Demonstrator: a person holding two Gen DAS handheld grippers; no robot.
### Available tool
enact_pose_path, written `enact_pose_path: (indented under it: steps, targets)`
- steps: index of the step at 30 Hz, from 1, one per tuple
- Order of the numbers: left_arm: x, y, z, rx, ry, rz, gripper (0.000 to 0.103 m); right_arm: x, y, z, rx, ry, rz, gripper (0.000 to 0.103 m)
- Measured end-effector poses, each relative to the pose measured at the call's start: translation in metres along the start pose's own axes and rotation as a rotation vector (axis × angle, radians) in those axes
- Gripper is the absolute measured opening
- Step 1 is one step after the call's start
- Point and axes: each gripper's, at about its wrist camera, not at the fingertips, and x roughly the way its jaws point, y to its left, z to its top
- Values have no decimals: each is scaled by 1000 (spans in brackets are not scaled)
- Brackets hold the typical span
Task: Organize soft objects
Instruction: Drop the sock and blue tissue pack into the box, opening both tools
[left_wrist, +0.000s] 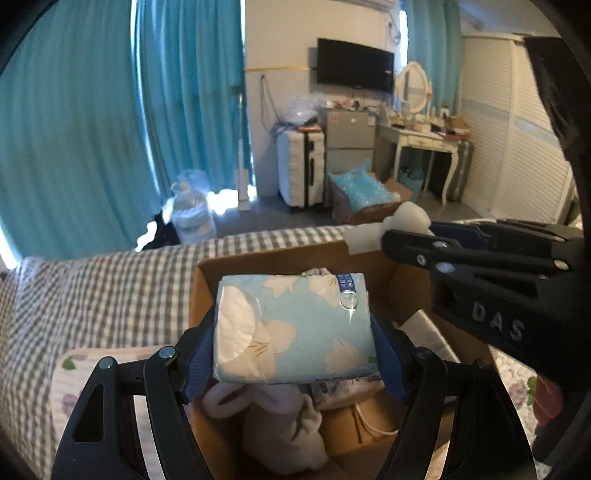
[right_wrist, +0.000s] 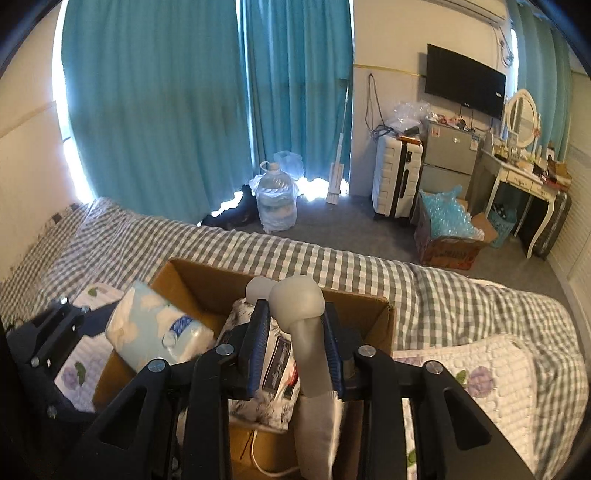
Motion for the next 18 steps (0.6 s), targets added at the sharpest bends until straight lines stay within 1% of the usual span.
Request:
enact_pose_path:
  steps: [2,3,4,5,6,7,9,12,16,17,18]
  targets:
    - [4,-3,3,12,3,23,76,3,-4,1,15,1,2,32]
    - [4,-4,3,19,5,30,77,3,-6,1,20,-3,-2,38]
    - [3,-5,4,23,4,37,78,0,-8,1,25,-11,-15,50]
    - [1,-5,5,23,0,46,80,-4,-11,2,29,-19,-22,58]
    - [-1,-5,6,21,-3,53,81,-12,-14,4,40,-36,-33,68]
    - [-6,-6,7,21,-8,61,84,-18,-15,5,47,-48,-32,70]
    - [-21,-6,10,23,-28,74,84,-34,-17,9,59,-69,-36,71]
    - [-46,-5,15,17,-53,87,84,-67,-15,15,59,-104,-58,78]
    - [-98,5,21,-2,-106,93,84,-121,-11,21,41,-149,-94,88]
    - [-106,4,20,-3,-116,94,87,-134,-9,21,36,-158,-100,88]
    - [-119,5,20,-6,-130,97,92,-146,-9,21,31,-167,-104,91]
